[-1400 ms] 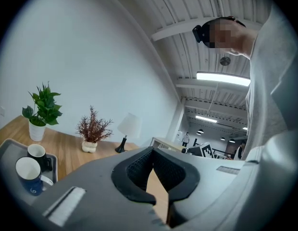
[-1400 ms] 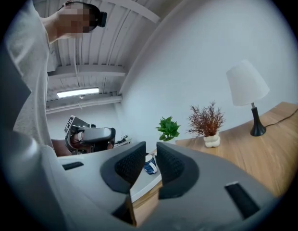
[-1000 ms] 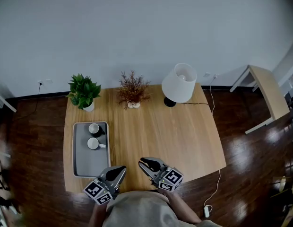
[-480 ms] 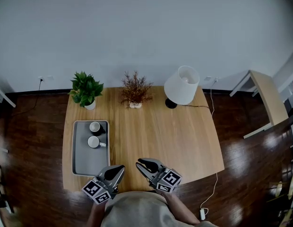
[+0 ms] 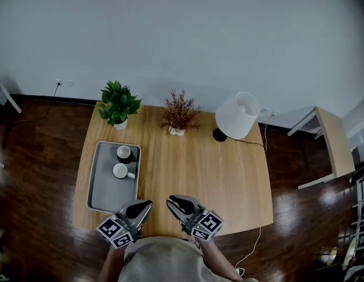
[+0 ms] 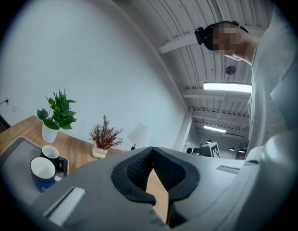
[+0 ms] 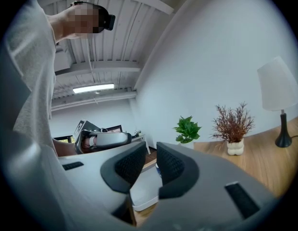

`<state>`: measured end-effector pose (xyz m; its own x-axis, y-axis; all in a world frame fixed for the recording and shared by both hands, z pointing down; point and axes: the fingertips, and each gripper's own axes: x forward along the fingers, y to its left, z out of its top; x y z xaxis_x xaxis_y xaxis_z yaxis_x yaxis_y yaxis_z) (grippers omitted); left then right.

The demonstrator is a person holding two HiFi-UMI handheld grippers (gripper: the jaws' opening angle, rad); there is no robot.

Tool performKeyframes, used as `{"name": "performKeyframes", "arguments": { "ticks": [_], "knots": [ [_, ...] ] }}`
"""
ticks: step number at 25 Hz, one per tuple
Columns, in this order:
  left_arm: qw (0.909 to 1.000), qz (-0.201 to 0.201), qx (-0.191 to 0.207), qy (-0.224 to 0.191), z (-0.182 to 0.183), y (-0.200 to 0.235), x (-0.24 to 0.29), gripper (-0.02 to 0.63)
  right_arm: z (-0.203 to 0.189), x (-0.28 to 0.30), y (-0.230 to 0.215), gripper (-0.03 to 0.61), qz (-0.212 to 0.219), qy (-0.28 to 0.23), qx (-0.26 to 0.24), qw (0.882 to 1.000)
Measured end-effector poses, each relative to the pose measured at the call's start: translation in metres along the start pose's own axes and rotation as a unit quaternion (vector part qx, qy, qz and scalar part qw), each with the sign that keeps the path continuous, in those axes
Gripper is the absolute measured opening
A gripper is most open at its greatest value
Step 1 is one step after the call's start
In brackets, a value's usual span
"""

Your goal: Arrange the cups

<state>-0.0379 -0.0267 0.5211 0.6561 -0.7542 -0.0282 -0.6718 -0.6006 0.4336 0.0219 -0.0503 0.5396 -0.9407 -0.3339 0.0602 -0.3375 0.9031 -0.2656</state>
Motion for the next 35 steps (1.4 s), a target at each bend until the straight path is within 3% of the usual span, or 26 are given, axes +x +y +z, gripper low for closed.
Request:
{"name": "performKeyframes", "arguments": {
  "ticks": [16, 35],
  "knots": [
    [0.9987, 0.040, -0.013, -0.029, 0.005, 0.021, -0.031, -0.006, -0.004, 0.029, 0.024, 0.061, 0.037, 0.029, -0.021, 0.999],
    [0.9987, 0.030, -0.018, -0.036, 0.008, 0.023, -0.037, -0.006, -0.009, 0.033, 0.035, 0.054, 0.035, 0.049, -0.028, 0.998]
  ]
}}
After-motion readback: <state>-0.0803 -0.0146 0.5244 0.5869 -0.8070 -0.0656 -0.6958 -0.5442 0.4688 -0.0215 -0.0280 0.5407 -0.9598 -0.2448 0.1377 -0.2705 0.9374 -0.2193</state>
